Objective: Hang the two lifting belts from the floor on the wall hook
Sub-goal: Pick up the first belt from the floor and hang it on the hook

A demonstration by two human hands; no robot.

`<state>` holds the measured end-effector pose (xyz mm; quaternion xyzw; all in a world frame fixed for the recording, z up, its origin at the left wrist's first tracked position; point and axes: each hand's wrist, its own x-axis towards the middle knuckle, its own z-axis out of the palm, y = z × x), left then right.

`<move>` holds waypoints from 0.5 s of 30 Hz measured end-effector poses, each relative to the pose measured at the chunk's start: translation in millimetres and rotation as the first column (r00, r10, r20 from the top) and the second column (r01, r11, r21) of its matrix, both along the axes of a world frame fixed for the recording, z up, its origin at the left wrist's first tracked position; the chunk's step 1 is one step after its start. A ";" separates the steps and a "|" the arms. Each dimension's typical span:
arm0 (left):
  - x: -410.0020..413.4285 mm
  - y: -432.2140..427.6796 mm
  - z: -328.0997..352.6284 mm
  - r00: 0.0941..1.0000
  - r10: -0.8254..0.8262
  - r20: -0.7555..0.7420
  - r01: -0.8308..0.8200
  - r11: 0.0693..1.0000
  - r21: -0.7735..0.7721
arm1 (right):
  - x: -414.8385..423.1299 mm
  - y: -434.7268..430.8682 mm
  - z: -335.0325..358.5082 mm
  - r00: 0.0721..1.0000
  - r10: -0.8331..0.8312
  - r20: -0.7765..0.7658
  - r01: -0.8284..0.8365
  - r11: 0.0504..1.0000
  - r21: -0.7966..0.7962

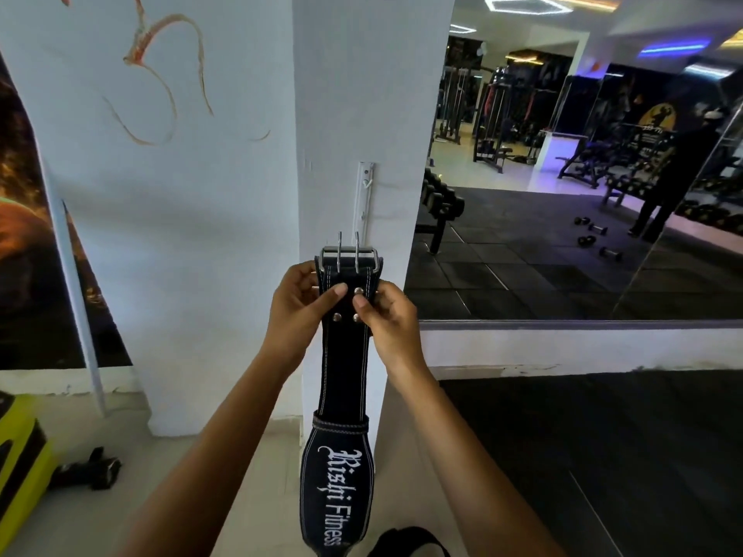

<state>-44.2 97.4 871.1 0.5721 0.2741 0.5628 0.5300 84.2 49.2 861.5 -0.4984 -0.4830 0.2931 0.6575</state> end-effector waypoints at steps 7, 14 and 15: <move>-9.5 3.9 -11.4 0.997 0.051 -0.063 -0.049 0.998 0.038 | 3.3 3.4 6.9 0.990 0.092 -0.103 -0.098 0.994 -0.058; -8.9 26.2 -2.7 0.981 0.108 -0.159 -0.084 0.985 0.150 | 0.3 24.2 6.1 0.996 -0.087 0.001 0.087 0.995 -0.046; -7.5 30.5 0.8 0.980 0.121 -0.157 -0.094 0.981 0.169 | 1.6 28.1 10.0 0.997 -0.078 0.021 0.078 0.997 0.003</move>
